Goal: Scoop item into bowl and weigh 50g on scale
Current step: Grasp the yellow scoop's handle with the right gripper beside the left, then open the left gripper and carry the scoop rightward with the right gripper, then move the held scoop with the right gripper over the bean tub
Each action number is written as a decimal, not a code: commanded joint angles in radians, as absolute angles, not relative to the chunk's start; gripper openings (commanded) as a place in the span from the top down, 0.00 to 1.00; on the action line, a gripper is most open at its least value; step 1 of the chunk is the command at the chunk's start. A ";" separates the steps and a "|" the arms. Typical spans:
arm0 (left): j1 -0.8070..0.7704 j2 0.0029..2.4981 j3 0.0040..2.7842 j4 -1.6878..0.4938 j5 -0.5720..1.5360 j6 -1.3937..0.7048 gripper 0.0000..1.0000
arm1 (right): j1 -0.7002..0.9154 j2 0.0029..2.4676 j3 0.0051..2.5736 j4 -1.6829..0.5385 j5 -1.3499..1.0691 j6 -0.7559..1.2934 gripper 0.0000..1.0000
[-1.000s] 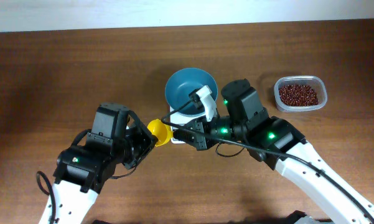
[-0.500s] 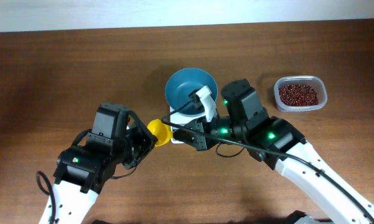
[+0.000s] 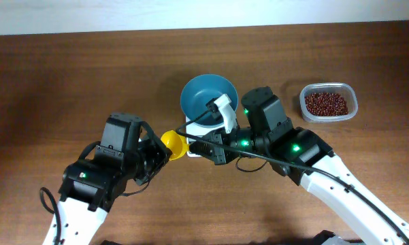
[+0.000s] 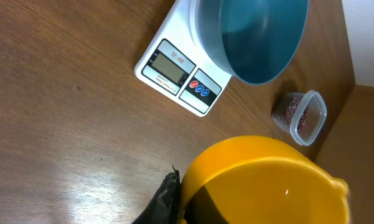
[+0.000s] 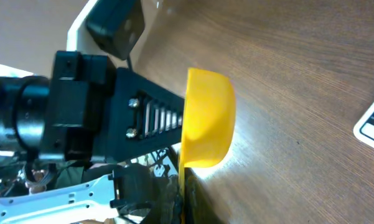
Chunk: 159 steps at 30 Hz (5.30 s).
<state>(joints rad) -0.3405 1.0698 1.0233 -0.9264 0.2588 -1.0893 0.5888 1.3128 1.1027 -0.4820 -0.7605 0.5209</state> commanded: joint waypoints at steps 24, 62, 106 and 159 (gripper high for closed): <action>-0.254 0.970 1.035 -1.018 0.046 -0.962 0.10 | 0.594 1.153 1.096 -0.646 -0.230 0.348 0.96; -0.252 0.964 1.035 -1.135 0.011 -0.884 0.10 | 0.025 0.775 1.137 -1.132 -0.194 0.273 0.96; -0.252 0.965 1.035 -1.143 0.036 -0.768 0.01 | -0.269 1.311 1.084 -1.459 -1.552 -0.411 0.96; -0.355 1.158 1.035 -0.826 0.230 -0.517 1.00 | -0.428 0.861 1.487 -1.399 -0.507 -0.113 0.96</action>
